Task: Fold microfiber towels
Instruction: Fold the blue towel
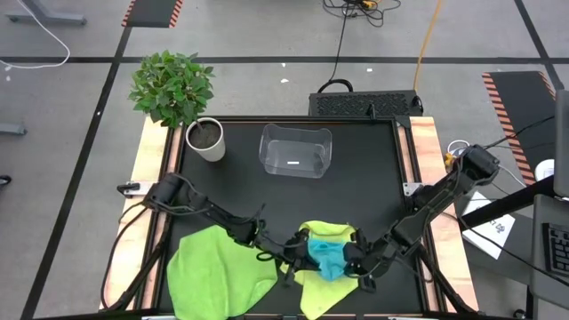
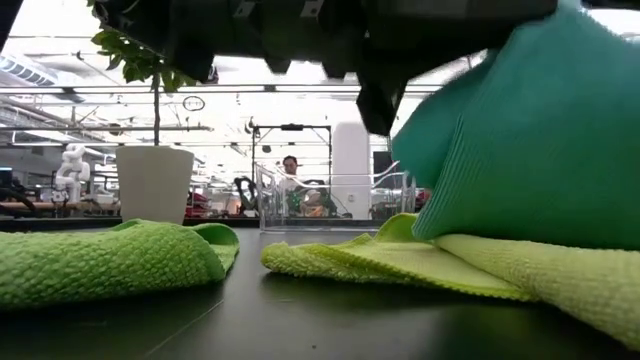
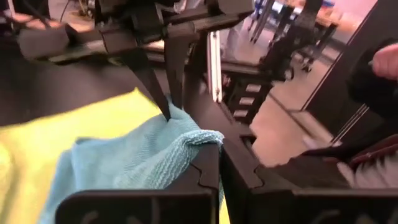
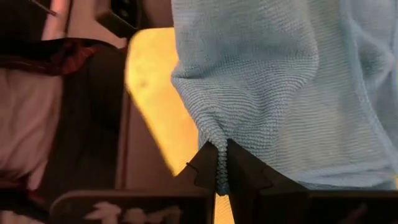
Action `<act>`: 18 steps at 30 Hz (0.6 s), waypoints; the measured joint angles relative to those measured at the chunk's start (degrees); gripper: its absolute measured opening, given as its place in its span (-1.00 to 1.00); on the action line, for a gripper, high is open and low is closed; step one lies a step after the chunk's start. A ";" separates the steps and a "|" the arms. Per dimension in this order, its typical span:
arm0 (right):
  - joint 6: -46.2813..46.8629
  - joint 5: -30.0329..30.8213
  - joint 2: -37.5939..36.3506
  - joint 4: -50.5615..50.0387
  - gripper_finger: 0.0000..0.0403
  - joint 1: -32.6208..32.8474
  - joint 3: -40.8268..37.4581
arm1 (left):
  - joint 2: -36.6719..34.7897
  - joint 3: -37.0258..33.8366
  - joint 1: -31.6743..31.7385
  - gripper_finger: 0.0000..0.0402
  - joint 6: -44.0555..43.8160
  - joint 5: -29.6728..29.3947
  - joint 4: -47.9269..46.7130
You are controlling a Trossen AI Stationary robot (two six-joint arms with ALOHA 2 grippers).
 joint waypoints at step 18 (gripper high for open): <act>5.46 1.39 -5.57 -8.80 -0.94 -1.46 -1.83 | -2.85 -1.09 -1.11 -0.98 0.69 -0.52 -6.03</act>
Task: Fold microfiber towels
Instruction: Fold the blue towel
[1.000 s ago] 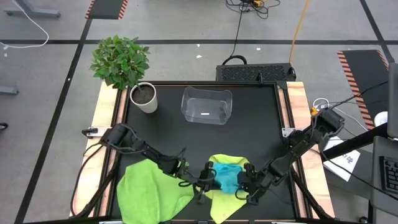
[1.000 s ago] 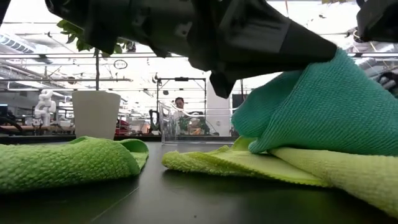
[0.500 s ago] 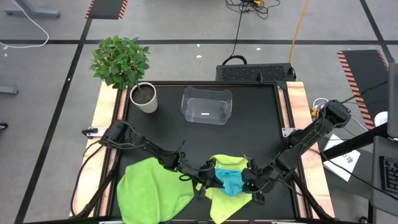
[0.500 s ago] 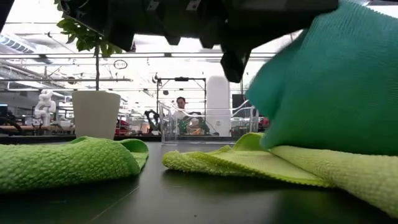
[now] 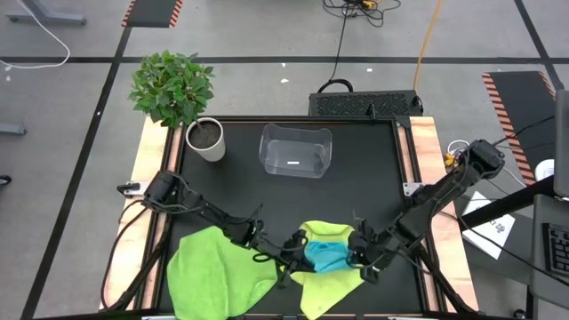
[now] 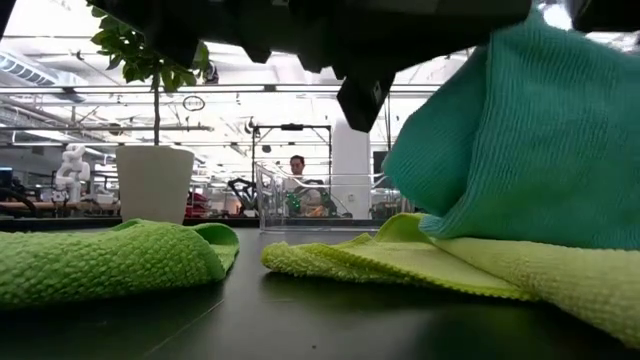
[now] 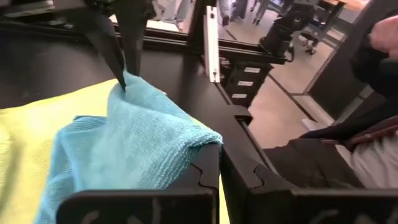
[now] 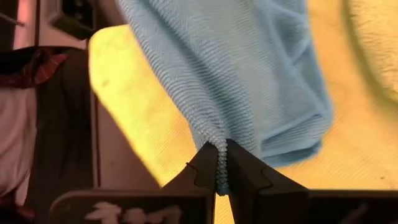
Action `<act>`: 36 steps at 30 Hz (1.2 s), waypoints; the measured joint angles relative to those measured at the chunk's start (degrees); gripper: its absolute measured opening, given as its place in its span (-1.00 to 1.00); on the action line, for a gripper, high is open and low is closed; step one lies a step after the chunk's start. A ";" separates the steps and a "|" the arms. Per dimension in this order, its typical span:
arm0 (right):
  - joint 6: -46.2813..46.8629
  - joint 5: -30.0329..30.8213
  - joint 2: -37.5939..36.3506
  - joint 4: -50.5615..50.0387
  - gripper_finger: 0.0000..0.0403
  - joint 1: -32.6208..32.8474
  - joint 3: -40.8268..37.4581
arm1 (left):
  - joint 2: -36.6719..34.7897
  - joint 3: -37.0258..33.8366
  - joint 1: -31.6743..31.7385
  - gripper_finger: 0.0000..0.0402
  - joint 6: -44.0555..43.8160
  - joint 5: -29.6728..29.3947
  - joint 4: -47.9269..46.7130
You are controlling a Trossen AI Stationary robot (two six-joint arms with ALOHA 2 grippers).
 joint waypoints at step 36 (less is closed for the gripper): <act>-7.16 -7.43 0.00 -2.89 -0.02 -10.46 -5.41 | -0.07 -15.52 9.00 -0.37 -2.11 2.23 9.26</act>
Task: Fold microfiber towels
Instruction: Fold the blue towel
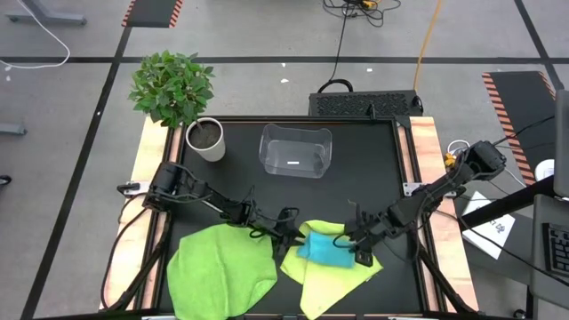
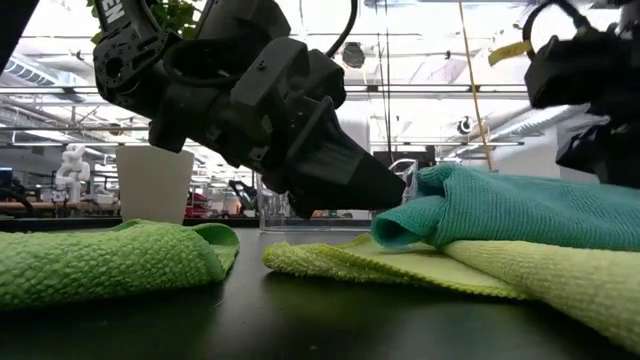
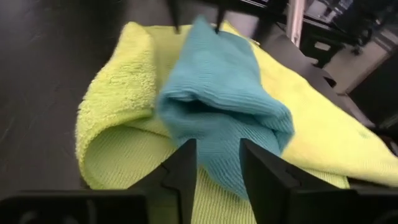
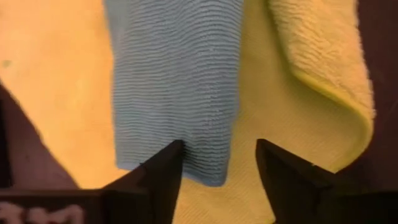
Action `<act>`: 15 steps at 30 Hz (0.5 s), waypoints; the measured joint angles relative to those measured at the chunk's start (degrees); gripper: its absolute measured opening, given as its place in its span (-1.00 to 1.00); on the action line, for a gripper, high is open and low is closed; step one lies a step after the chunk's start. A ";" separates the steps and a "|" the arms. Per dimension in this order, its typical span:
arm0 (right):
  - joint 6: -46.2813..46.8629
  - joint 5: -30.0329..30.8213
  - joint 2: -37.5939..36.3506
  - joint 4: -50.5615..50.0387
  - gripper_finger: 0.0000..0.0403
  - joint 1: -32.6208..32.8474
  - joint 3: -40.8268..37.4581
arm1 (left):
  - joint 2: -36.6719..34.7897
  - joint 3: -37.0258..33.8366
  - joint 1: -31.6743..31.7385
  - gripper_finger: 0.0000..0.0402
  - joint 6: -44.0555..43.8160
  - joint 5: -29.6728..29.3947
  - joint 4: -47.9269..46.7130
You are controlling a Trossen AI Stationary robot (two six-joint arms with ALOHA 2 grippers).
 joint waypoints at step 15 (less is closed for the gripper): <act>-4.56 0.01 -0.99 0.73 0.19 -1.08 -0.34 | -6.52 0.07 -4.26 -0.30 6.46 0.84 1.19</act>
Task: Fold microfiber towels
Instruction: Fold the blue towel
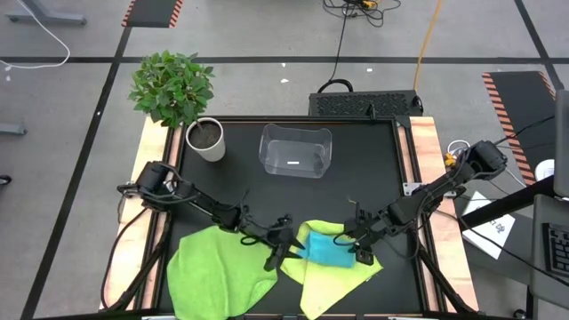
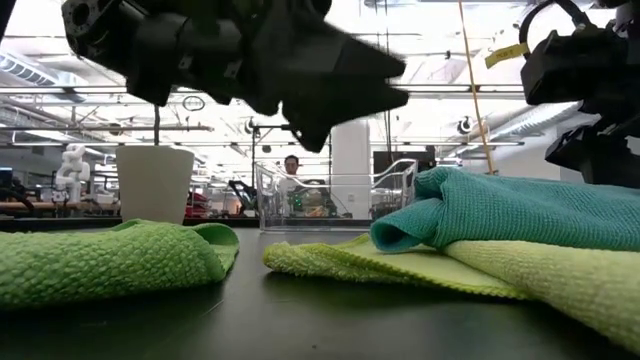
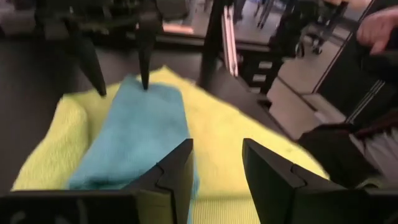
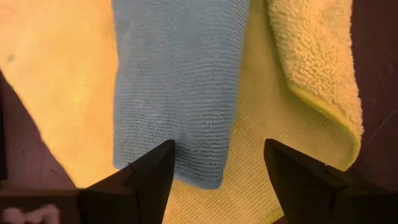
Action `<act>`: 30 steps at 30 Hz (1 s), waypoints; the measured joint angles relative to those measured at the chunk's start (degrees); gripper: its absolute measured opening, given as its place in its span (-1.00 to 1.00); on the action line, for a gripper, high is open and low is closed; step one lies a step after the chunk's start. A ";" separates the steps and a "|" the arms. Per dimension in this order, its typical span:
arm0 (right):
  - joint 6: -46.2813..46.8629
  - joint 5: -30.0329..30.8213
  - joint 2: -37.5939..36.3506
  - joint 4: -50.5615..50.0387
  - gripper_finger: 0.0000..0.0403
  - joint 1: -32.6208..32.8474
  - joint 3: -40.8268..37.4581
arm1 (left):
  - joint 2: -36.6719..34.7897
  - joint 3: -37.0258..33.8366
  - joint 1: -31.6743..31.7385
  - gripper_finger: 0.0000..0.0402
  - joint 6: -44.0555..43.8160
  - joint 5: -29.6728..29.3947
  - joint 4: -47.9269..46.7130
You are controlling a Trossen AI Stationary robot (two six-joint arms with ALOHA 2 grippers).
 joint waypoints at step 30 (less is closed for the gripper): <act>-13.31 17.08 -0.04 17.59 -0.42 5.46 0.04 | 9.77 11.18 2.11 -0.98 8.54 -1.98 -2.82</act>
